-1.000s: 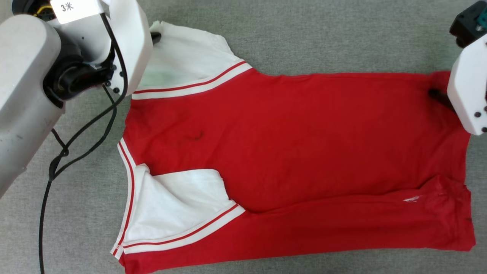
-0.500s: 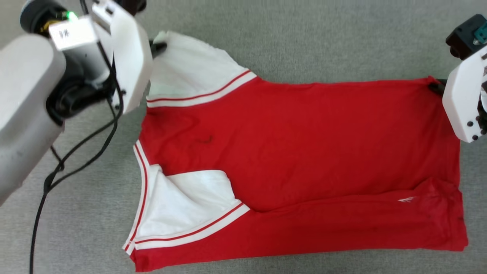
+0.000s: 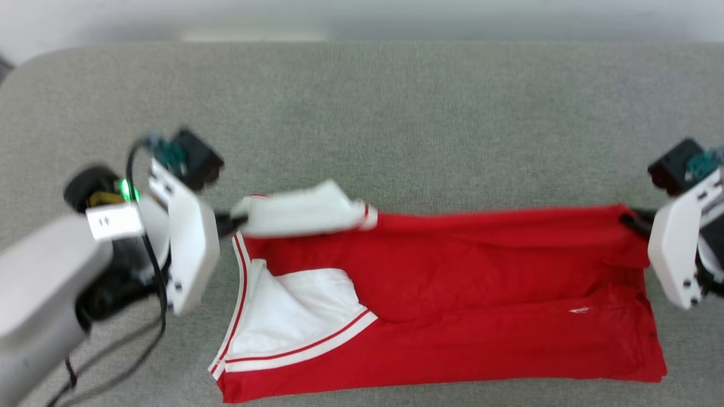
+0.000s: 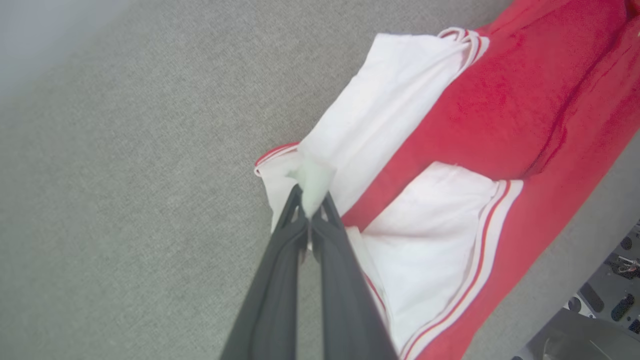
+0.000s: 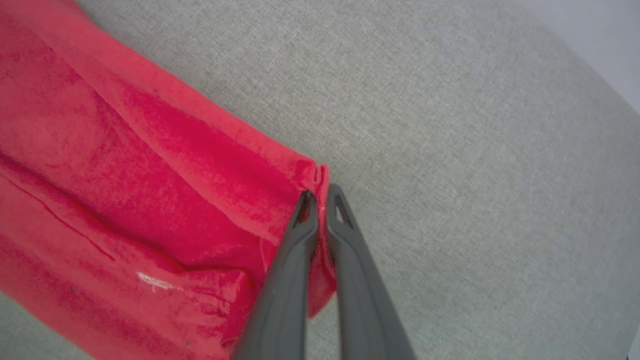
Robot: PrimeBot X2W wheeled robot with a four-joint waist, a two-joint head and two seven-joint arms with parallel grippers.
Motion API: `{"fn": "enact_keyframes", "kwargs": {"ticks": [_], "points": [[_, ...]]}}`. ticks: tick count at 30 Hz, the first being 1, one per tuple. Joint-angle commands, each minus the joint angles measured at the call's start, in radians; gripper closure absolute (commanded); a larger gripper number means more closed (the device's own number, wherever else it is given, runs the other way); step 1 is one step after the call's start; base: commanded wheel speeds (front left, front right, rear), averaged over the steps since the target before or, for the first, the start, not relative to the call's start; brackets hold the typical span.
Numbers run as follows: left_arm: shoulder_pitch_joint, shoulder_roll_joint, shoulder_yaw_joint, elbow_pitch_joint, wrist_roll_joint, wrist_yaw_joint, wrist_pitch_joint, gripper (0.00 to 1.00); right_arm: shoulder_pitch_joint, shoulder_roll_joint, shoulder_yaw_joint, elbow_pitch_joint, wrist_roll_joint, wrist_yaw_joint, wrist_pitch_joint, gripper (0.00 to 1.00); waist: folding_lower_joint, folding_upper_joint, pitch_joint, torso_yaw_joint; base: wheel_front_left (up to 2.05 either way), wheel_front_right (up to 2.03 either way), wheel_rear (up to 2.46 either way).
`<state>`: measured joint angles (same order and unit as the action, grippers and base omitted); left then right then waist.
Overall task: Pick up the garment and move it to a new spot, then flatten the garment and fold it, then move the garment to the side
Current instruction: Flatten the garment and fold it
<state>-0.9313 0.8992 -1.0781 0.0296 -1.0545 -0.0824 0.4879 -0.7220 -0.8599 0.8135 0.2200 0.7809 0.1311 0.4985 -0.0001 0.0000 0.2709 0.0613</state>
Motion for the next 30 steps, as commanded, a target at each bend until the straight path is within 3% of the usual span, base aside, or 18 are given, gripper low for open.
{"fn": "enact_keyframes", "kwargs": {"ticks": [1, 10, 17, 18, 19, 20, 21, 22, 26, 30], "points": [[0.043, 0.011, -0.012, -0.018, -0.009, 0.014, -0.010, 1.00, 0.040, -0.010, -0.005, -0.013, 0.001, -0.001, -0.014, 1.00, 0.0001, 0.0000, -0.031, 0.002, 0.00, 0.00, 0.00], [0.251, 0.044, -0.083, -0.065, -0.047, 0.076, -0.070, 1.00, 0.252, -0.016, -0.034, -0.047, 0.009, -0.001, -0.058, 1.00, 0.0001, 0.0000, -0.075, 0.002, 0.00, 0.00, 0.00], [0.331, -0.005, -0.113, 0.014, -0.062, 0.078, -0.119, 1.00, 0.326, 0.030, -0.048, -0.004, -0.001, -0.001, -0.064, 1.00, 0.0001, 0.0000, -0.056, -0.006, 0.00, 0.00, 0.00], [0.339, -0.017, -0.112, 0.027, -0.067, 0.081, -0.129, 0.92, 0.328, 0.040, -0.053, 0.004, -0.001, -0.001, -0.069, 1.00, 0.0001, 0.0000, -0.055, -0.007, 0.00, 0.00, 0.00], [0.344, -0.026, -0.109, 0.035, -0.070, 0.079, -0.145, 0.27, 0.330, 0.049, -0.059, 0.010, 0.002, -0.001, -0.073, 0.87, 0.0001, 0.0000, -0.056, -0.008, 0.00, 0.00, 0.00], [0.348, -0.031, -0.102, 0.045, -0.072, 0.082, -0.163, 0.00, 0.333, 0.054, -0.065, 0.012, 0.004, -0.001, -0.082, 0.65, 0.0001, 0.0000, -0.059, -0.009, 0.00, 0.00, 0.00], [0.348, -0.031, -0.102, 0.045, -0.072, 0.082, -0.163, 0.00, 0.333, 0.054, -0.065, 0.012, 0.004, -0.001, -0.082, 0.65, 0.0001, 0.0000, -0.059, -0.009, 0.00, 0.00, 0.00], [0.350, -0.033, -0.098, 0.052, -0.063, 0.084, -0.181, 0.00, 0.333, 0.058, -0.076, 0.009, 0.003, -0.001, -0.097, 0.00, 0.0001, 0.0000, -0.064, -0.009, 0.00, 0.00, 0.00], [0.350, -0.026, -0.072, 0.045, -0.013, 0.108, -0.287, 0.00, 0.343, 0.040, -0.125, -0.030, -0.006, -0.001, -0.152, 0.00, 0.0001, 0.0000, -0.092, -0.009, 0.00, 0.00, 0.00], [0.364, -0.018, -0.021, 0.033, 0.040, 0.185, -0.435, 0.00, 0.377, 0.021, -0.215, -0.087, 0.015, -0.001, -0.198, 0.00, 0.0001, 0.0000, -0.116, -0.008, 0.00, 0.00, 0.00]]}}
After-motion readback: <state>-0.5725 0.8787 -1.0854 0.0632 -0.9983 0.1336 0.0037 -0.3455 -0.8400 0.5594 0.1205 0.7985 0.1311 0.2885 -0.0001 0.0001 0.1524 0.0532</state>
